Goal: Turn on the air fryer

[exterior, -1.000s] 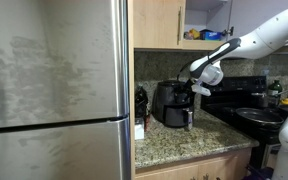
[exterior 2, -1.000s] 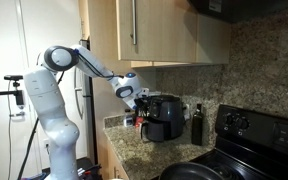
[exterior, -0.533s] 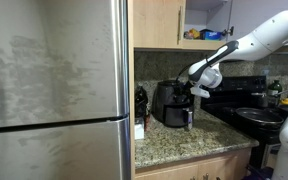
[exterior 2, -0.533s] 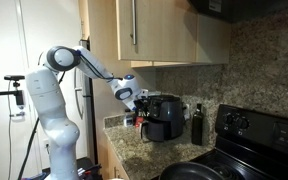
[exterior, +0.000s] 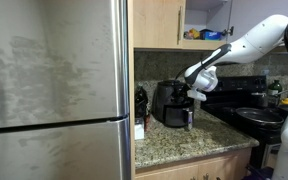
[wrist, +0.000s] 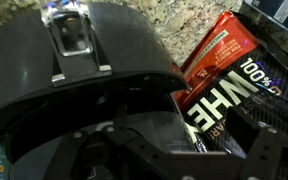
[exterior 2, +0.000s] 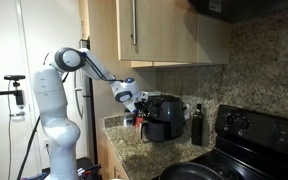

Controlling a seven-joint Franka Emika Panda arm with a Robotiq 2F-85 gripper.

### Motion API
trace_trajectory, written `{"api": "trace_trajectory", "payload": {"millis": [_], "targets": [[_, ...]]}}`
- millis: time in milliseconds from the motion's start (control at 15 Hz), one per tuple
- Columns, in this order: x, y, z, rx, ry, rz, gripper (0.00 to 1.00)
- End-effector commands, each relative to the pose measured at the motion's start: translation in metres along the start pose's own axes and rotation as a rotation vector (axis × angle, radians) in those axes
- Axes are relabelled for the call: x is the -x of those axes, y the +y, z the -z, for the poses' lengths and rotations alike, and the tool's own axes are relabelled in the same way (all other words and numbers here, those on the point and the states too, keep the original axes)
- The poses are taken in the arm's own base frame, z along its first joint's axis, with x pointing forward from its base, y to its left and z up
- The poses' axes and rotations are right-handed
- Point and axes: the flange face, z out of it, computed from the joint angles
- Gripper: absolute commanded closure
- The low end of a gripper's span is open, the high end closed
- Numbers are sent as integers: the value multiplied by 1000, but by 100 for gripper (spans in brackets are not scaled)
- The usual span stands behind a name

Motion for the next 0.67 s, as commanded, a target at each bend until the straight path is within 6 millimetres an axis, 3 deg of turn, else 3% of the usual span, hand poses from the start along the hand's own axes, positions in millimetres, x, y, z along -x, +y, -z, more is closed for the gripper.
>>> {"api": "trace_trajectory", "payload": {"millis": [0,467,533,600], "targets": [[-10,-7,-2,-14,65,8,0],[-24,-1,-8,15,115,-7,0],[-24,4,-10,28,108,-15,0],[-18,-3,-3,8,97,-9,0]]}}
